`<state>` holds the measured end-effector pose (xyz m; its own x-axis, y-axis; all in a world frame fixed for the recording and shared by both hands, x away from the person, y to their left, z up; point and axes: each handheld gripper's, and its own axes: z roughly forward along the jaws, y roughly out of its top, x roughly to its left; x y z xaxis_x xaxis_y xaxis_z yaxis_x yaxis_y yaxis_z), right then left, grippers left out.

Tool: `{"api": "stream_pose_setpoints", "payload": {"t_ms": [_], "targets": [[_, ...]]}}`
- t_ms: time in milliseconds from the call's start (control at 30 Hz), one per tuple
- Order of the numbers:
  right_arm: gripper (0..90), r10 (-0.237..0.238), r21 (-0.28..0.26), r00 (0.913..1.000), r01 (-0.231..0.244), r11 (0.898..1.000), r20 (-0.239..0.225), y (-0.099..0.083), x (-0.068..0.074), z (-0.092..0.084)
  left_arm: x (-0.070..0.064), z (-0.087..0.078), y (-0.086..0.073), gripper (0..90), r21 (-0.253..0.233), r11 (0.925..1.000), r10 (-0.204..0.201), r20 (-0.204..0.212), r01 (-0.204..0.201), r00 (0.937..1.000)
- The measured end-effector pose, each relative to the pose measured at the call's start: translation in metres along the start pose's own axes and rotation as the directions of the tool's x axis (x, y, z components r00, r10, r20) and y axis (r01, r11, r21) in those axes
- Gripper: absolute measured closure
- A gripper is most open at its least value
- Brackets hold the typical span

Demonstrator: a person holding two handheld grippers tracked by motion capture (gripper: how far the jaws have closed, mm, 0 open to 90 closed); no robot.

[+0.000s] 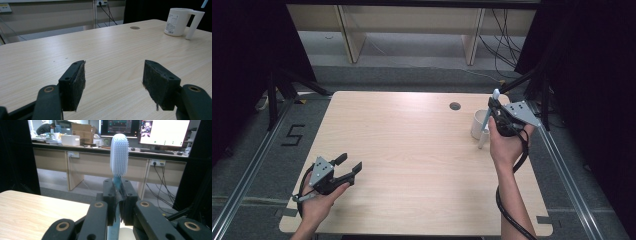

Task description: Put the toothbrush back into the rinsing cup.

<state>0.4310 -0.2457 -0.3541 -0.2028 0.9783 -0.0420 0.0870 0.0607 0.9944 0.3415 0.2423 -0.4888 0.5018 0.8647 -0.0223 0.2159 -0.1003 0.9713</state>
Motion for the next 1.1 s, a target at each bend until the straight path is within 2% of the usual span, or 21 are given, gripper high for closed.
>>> {"api": "stream_pose_setpoints", "payload": {"t_ms": [67,100,133,200,267,300,367,433,700,800,933,1100], "targets": [[85.0,0.008,0.002,1.0,-0.008,1.0,0.0,-0.001,-0.001,0.001,0.0,0.0,0.0,34.2,0.001,1.0,0.0,-0.001,0.0,1.0],[85.1,-0.004,0.004,0.9999,0.004,1.0,0.011,-0.001,-0.003,0.001,0.0,0.0,0.0,34.2,0.001,1.0,0.0,-0.001,0.0,1.0],[85.0,-0.005,0.007,0.9999,0.005,1.0,0.012,-0.001,-0.003,0.002,0.001,0.002,-0.001,34.3,-0.018,0.9998,0.004,0.008,-0.004,1.0],[85.0,0.001,0.015,0.9999,-0.002,1.0,0.014,-0.002,-0.004,0.002,0.0,0.001,0.0,34.2,0.004,1.0,0.002,0.001,-0.002,1.0],[85.0,0.004,0.017,0.9996,-0.004,1.0,0.027,-0.003,-0.005,0.003,0.0,0.001,0.0,34.2,0.005,1.0,0.007,0.006,-0.007,1.0],[85.1,-0.01,0.021,0.9996,0.009,1.0,0.026,-0.003,-0.006,0.004,0.001,0.002,0.0,34.2,-0.008,0.9999,0.007,0.012,-0.007,0.9999],[85.1,-0.001,0.022,0.9995,0.001,1.0,0.031,-0.004,-0.006,0.005,0.0,0.0,0.001,34.2,0.005,1.0,0.002,0.001,-0.002,1.0],[85.0,-0.013,0.021,0.9992,0.012,1.0,0.037,-0.005,-0.007,0.006,0.001,0.0,0.001,34.2,0.004,1.0,0.002,0.0,-0.002,1.0],[85.0,-0.002,0.038,0.9989,0.001,0.999,0.046,-0.009,-0.007,0.007,0.002,-0.001,0.001,34.2,0.004,1.0,0.005,0.0,-0.005,1.0],[85.0,-0.02,0.034,0.9987,0.018,0.999,0.047,-0.01,-0.008,0.009,0.001,0.0,0.0,34.2,0.008,0.9999,0.008,0.002,-0.008,1.0],[85.0,-0.004,0.043,0.9986,0.001,0.999,0.052,-0.012,-0.008,0.009,0.002,-0.001,0.0,34.2,0.009,1.0,0.003,0.0,-0.003,1.0],[85.0,-0.018,0.041,0.9984,0.015,0.999,0.054,-0.014,-0.01,0.011,0.003,-0.001,0.0,34.2,0.004,1.0,0.002,-0.003,-0.002,1.0]]}}
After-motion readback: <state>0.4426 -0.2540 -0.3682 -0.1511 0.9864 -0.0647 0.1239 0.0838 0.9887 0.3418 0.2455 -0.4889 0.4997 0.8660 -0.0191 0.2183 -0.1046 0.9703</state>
